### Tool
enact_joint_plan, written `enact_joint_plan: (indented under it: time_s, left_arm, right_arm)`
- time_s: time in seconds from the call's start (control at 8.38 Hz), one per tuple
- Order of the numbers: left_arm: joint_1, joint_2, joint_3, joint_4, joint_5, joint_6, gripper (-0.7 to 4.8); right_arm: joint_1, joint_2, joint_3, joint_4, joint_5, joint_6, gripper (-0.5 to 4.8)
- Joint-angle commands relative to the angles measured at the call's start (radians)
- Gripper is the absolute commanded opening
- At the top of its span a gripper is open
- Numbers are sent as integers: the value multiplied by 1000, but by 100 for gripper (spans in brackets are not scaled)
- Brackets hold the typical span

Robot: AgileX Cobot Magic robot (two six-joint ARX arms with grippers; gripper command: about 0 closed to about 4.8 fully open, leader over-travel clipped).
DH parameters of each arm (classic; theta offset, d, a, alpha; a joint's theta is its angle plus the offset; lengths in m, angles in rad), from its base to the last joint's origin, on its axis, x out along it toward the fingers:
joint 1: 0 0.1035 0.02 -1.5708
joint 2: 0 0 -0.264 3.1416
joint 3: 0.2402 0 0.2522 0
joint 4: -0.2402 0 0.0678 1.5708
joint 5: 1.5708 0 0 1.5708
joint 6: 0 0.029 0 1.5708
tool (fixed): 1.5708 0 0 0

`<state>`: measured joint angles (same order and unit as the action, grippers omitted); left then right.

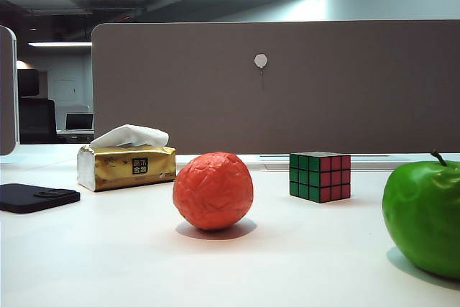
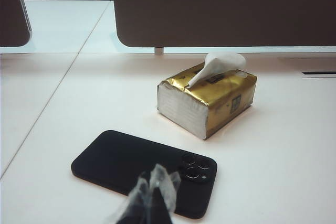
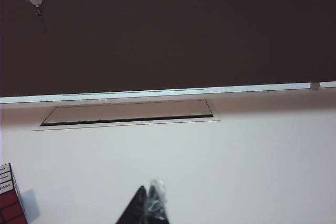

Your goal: Move all the fruits on the tabletop near the face of the Rubik's cube that has the color most similar to each fruit.

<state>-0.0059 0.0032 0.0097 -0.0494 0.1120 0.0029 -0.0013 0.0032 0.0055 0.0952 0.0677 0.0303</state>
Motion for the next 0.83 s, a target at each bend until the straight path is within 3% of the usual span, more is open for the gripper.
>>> enact_joint_plan:
  time_s: [0.12,0.72,0.83]
  left_arm:
    - [2,0,2,5,0,0,-5]
    - [2,0,2,6,-1,1,-5]
    - [1,0,3,6,8,-46,-5]
  right_arm:
    - [-1,-1,0,13,24,2,0]
    - [-1,-1,0,13,30,-2,0]
    - [-1,-1,0,14,35,-4,0]
